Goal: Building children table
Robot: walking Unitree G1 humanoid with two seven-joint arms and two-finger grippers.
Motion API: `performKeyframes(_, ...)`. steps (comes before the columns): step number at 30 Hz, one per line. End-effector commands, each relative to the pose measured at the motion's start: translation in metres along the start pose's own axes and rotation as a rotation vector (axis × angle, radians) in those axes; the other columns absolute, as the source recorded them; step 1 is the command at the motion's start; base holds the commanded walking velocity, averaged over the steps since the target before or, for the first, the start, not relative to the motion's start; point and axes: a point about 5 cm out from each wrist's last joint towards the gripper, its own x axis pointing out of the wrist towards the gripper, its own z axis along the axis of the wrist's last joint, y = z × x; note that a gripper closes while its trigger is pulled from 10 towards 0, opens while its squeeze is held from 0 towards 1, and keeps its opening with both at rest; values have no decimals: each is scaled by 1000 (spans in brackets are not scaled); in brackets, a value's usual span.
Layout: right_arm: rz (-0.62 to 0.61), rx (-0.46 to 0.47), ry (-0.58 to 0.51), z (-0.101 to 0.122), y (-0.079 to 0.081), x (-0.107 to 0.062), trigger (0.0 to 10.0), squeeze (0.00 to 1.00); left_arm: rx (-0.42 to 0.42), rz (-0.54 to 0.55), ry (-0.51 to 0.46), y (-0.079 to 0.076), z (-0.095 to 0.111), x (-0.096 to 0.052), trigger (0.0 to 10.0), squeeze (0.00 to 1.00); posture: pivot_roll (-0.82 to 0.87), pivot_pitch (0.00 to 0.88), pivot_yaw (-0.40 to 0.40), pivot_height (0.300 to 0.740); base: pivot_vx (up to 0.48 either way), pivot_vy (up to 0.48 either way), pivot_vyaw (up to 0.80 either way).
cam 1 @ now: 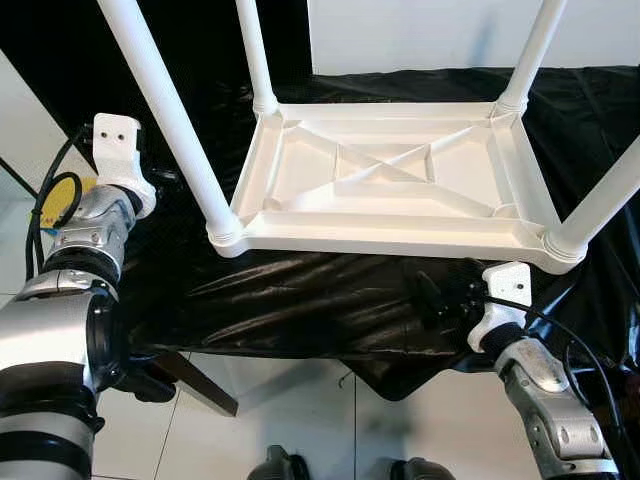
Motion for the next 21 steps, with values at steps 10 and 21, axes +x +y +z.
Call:
performKeyframes(10,-11,43,1,-3,9,3,10000,0,-3,228,-22,26,3,-9,10000,0,-188,103,84,740,0,0,0)
performKeyframes(21,-28,48,-16,-1,8,6,10000,0,-43,345,-32,31,0,-12,10000,0,-189,103,84,740,0,0,0)
